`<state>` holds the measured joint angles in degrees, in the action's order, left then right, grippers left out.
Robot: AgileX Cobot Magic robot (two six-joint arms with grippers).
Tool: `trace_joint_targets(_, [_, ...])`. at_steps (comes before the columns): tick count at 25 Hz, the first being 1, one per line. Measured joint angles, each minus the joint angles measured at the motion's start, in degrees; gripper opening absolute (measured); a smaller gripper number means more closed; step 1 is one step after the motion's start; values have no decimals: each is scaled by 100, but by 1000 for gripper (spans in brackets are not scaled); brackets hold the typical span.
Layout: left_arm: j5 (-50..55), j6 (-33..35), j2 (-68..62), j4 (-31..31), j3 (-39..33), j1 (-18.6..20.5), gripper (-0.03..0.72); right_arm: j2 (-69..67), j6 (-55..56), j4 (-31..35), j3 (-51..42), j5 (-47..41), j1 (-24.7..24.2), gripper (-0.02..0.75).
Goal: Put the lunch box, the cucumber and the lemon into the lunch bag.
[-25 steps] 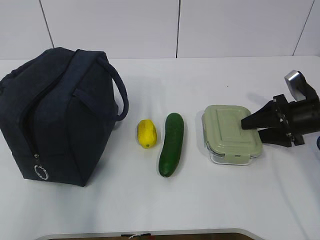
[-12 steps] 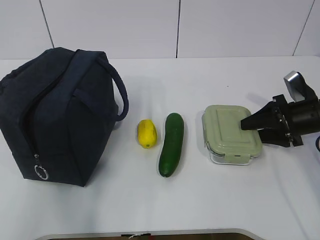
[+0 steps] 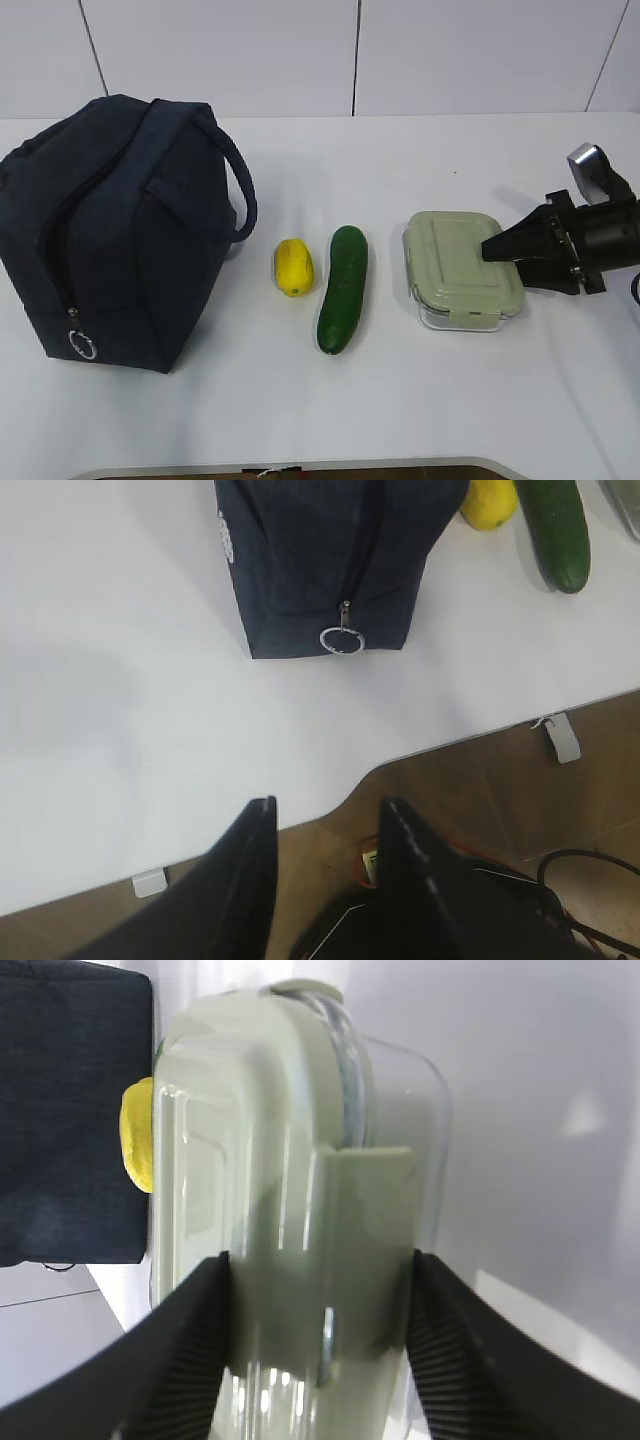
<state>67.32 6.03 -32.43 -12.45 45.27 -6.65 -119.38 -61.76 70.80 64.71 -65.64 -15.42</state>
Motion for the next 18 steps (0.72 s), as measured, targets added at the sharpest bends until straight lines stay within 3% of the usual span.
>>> trace_joint_targets(18, [0,0,0,0,0,0,242,-10,0,21,0,-44,0,403])
